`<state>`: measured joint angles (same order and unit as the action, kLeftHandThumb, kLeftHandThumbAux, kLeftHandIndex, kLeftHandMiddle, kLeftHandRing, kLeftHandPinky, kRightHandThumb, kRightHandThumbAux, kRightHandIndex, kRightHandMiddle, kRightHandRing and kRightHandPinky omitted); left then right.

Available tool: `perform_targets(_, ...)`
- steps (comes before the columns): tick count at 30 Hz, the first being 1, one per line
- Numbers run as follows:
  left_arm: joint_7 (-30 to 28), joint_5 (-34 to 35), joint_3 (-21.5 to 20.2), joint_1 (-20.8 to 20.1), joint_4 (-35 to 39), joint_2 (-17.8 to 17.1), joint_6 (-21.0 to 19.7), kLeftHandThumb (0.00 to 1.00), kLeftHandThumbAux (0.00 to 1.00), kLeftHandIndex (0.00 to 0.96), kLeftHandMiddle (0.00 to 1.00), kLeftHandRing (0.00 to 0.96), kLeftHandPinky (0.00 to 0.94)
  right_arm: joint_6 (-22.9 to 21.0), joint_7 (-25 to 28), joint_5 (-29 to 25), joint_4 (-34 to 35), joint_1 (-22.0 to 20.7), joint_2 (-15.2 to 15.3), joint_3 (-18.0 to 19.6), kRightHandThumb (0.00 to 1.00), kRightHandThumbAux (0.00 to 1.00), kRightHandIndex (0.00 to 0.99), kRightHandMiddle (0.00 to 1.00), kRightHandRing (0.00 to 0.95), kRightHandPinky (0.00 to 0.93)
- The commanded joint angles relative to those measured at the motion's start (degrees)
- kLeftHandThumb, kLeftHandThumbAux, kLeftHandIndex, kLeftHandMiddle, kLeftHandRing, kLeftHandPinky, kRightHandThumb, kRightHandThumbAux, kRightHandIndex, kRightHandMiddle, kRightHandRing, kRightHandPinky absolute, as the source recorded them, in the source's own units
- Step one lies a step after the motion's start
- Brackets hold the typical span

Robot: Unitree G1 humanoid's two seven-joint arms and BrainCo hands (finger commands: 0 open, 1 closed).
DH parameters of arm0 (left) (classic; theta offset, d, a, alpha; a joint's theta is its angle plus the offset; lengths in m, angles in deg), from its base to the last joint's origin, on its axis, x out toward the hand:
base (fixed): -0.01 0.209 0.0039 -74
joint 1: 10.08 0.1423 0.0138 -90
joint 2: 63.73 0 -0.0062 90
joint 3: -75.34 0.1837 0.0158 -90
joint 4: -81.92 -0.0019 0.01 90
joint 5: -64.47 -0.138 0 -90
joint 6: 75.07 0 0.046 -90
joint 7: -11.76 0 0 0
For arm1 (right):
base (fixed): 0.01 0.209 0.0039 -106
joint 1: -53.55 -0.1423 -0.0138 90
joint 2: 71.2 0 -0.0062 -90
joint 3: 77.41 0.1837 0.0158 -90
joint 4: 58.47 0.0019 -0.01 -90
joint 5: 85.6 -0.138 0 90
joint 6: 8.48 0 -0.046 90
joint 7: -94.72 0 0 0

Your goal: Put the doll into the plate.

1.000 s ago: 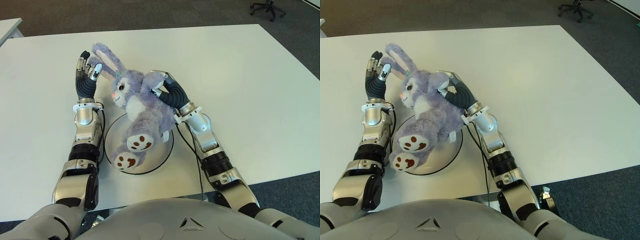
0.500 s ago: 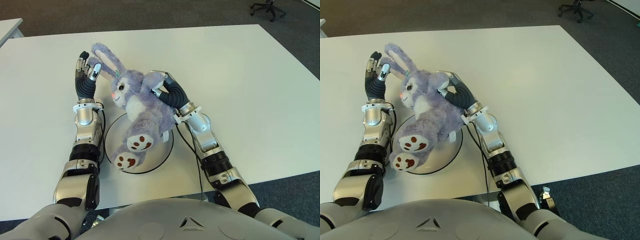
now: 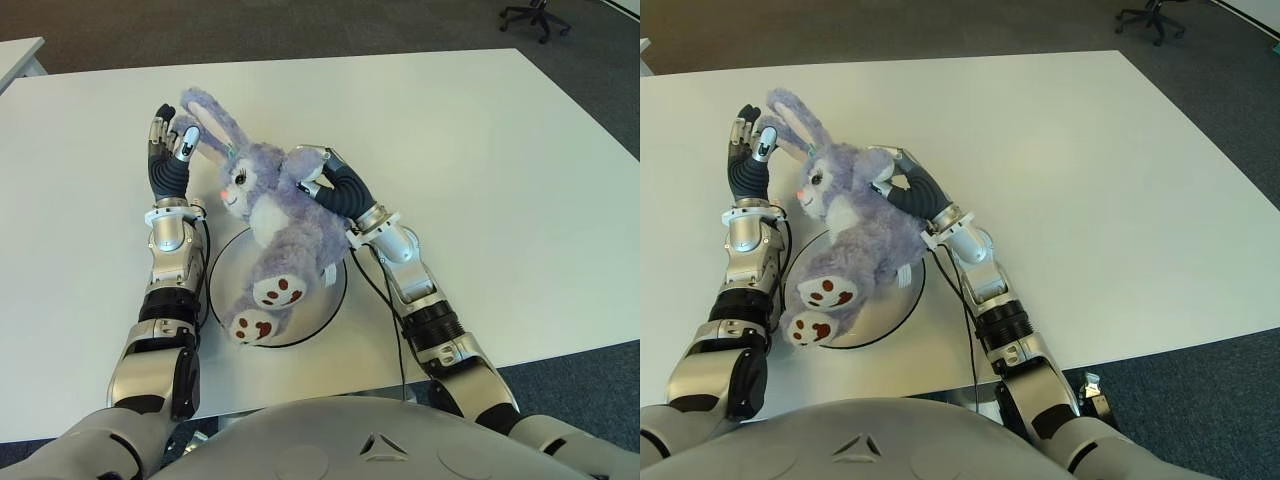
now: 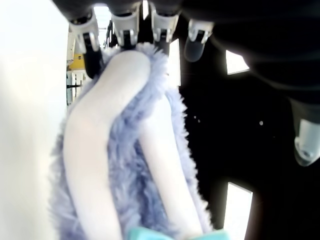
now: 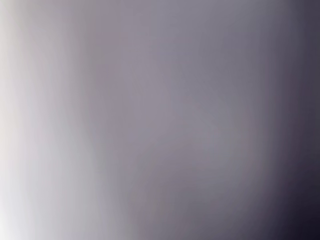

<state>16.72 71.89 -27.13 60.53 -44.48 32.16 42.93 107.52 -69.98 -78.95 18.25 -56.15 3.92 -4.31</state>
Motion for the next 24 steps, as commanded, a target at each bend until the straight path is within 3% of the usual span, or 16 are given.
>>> perform_targets(1, 0.27, -1.63, 1.64, 9.96, -7.33, 5.15, -1.50, 0.000, 0.457, 0.000, 0.072, 0.105, 0.155, -1.20, 1.94, 1.17, -1.10, -0.02, 1.42, -1.05, 0.844, 0.674, 0.386, 0.554, 0.668, 0.635)
perform_targets(19, 0.20, -1.85, 1.73, 9.79, -7.63, 4.83, -1.86, 0.000, 0.462, 0.000, 0.076, 0.107, 0.150, -3.10, 0.57, 6.28, 0.49, -0.27, 3.34, -2.27, 0.848, 0.670, 0.399, 0.577, 0.669, 0.633)
perform_targets(24, 0.55, -1.96, 1.73, 9.75, -7.32, 4.92, -2.03, 0.000, 0.471, 0.000, 0.075, 0.108, 0.154, -3.58, 1.77, 5.38, 0.76, -0.38, 3.63, -2.48, 0.841, 0.675, 0.387, 0.538, 0.576, 0.521)
